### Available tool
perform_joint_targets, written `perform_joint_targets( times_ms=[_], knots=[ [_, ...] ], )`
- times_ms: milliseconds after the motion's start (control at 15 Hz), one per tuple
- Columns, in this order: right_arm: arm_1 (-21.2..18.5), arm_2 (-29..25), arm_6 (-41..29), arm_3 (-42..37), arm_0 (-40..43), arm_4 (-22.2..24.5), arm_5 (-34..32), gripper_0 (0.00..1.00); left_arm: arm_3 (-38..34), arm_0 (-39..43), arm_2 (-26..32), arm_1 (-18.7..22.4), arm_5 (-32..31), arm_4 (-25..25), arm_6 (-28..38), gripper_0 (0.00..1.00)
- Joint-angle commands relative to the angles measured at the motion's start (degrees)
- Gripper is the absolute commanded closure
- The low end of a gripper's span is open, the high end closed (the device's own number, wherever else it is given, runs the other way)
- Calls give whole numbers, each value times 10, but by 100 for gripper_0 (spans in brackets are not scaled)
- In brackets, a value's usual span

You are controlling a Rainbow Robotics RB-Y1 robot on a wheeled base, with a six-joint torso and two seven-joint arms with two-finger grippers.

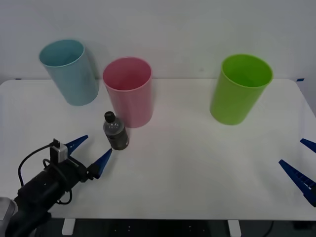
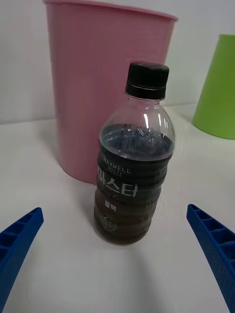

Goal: Grasp the object on the table and drop it into the matching bin: aluminum can to the light blue bin, PET bottle to the pink bin.

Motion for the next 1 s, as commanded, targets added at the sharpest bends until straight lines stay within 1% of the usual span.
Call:
perform_joint_targets(
  times_ms=[67, 200, 400, 933, 1000],
  knots=[
    [0, 0, 0, 0, 0, 0, 0, 0, 11, -15, -20, 0, 21, 0, -1, 0],
    [0, 0, 0, 0, 0, 0, 0, 0, 43, -42, -24, 0, 21, 0, -7, 0],
    [0, 0, 0, 0, 0, 0, 0, 0, 57, -59, -28, 0, 22, 0, -9, 0],
    [0, 0, 0, 0, 0, 0, 0, 0, 128, -123, -28, -14, 23, -3, -24, 0],
    [0, 0, 0, 0, 0, 0, 0, 0, 130, -127, -26, -18, 27, -14, -24, 0]
  ],
)
